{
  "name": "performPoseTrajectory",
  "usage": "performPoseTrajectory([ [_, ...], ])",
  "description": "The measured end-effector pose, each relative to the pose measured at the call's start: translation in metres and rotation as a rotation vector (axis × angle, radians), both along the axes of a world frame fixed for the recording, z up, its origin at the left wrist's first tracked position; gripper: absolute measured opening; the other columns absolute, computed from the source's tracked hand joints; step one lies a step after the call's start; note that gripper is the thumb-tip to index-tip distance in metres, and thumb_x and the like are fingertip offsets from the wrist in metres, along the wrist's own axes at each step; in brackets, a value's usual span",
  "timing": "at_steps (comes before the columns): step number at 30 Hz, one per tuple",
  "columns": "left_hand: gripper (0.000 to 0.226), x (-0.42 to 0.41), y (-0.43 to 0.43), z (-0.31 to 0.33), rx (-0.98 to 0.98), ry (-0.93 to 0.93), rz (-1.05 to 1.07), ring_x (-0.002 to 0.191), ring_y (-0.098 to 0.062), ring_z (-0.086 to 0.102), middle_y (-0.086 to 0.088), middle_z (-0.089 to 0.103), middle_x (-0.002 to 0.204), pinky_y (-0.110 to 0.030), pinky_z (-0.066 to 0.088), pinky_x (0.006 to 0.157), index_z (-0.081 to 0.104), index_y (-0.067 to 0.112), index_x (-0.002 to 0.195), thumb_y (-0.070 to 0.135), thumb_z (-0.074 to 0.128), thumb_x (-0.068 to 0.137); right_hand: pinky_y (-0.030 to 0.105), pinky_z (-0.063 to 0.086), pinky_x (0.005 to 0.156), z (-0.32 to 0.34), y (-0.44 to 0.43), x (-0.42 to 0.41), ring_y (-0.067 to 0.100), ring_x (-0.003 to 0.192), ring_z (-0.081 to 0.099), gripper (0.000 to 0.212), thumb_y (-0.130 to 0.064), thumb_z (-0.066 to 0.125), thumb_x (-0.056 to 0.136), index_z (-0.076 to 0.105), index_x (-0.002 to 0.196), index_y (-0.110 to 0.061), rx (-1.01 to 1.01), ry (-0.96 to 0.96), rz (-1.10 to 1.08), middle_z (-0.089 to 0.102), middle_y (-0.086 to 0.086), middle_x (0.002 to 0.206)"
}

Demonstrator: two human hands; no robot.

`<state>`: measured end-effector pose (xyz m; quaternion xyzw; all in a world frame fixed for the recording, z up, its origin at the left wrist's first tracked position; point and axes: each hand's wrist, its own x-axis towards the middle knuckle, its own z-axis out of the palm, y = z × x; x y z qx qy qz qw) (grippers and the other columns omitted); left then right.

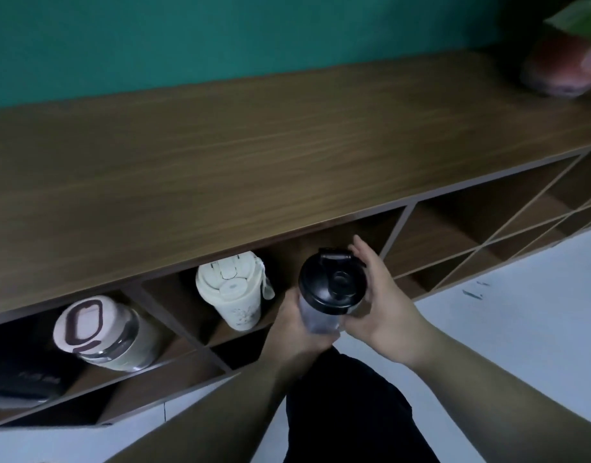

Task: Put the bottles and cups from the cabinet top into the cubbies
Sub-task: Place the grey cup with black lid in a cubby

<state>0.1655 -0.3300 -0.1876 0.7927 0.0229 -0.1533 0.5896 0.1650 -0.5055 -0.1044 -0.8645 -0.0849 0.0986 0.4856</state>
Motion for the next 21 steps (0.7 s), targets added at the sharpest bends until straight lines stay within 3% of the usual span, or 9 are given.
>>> performPoseTrajectory([
  [3, 0.089, 0.016, -0.008, -0.019, 0.067, -0.120, 0.065, 0.121, 0.001, 0.064, 0.013, 0.067, 0.130, -0.027, 0.052, 0.105, 0.049, 0.025, 0.143, 0.033, 0.096, 0.068, 0.028, 0.034, 0.119, -0.026, 0.007, 0.015, 0.002, 0.146, 0.035, 0.126, -0.031, 0.093, 0.065, 0.009, 0.158, -0.043, 0.044, 0.098, -0.093, 0.032, -0.013, 0.162],
  [5, 0.086, 0.025, -0.012, -0.027, 0.091, -0.141, 0.093, 0.122, 0.003, 0.063, 0.015, 0.067, 0.129, -0.023, 0.050, 0.105, 0.048, 0.022, 0.143, 0.035, 0.093, 0.071, 0.024, 0.035, 0.116, -0.036, 0.012, 0.029, 0.004, 0.145, 0.037, 0.125, -0.029, 0.094, 0.065, 0.012, 0.159, -0.040, 0.041, 0.098, -0.105, 0.035, -0.012, 0.161],
  [8, 0.076, 0.039, -0.015, -0.041, 0.075, -0.140, 0.164, 0.124, -0.006, 0.064, 0.011, 0.067, 0.131, -0.037, 0.051, 0.106, 0.050, 0.026, 0.141, 0.034, 0.088, 0.075, 0.036, 0.043, 0.114, -0.047, 0.013, 0.049, 0.009, 0.142, 0.042, 0.116, -0.023, 0.093, 0.065, 0.023, 0.157, -0.034, 0.059, 0.074, -0.080, 0.039, -0.007, 0.157],
  [12, 0.058, 0.050, -0.018, -0.044, 0.145, -0.115, 0.209, 0.118, -0.011, 0.066, 0.006, 0.069, 0.125, -0.039, 0.054, 0.102, 0.050, 0.036, 0.124, 0.029, 0.084, 0.077, 0.037, 0.045, 0.112, -0.057, 0.010, 0.069, 0.013, 0.138, 0.049, 0.111, -0.045, 0.087, 0.057, 0.033, 0.152, -0.027, 0.073, 0.070, -0.035, 0.047, 0.000, 0.151],
  [16, 0.069, 0.054, -0.017, -0.045, 0.222, -0.018, 0.145, 0.122, -0.017, 0.065, 0.003, 0.068, 0.131, -0.038, 0.052, 0.103, 0.046, 0.027, 0.134, 0.035, 0.086, 0.079, 0.044, 0.047, 0.110, -0.066, 0.005, 0.082, 0.016, 0.135, 0.053, 0.104, -0.045, 0.091, 0.059, 0.040, 0.147, -0.026, 0.057, 0.045, -0.014, 0.052, 0.001, 0.146],
  [21, 0.080, 0.058, -0.015, -0.047, 0.320, 0.055, 0.122, 0.126, -0.023, 0.063, 0.001, 0.067, 0.137, -0.036, 0.050, 0.100, 0.039, 0.018, 0.145, 0.033, 0.085, 0.081, 0.045, 0.048, 0.109, -0.065, 0.004, 0.084, 0.016, 0.136, 0.053, 0.109, -0.066, 0.086, 0.055, 0.040, 0.147, -0.028, 0.078, 0.050, -0.016, 0.053, -0.002, 0.146],
])
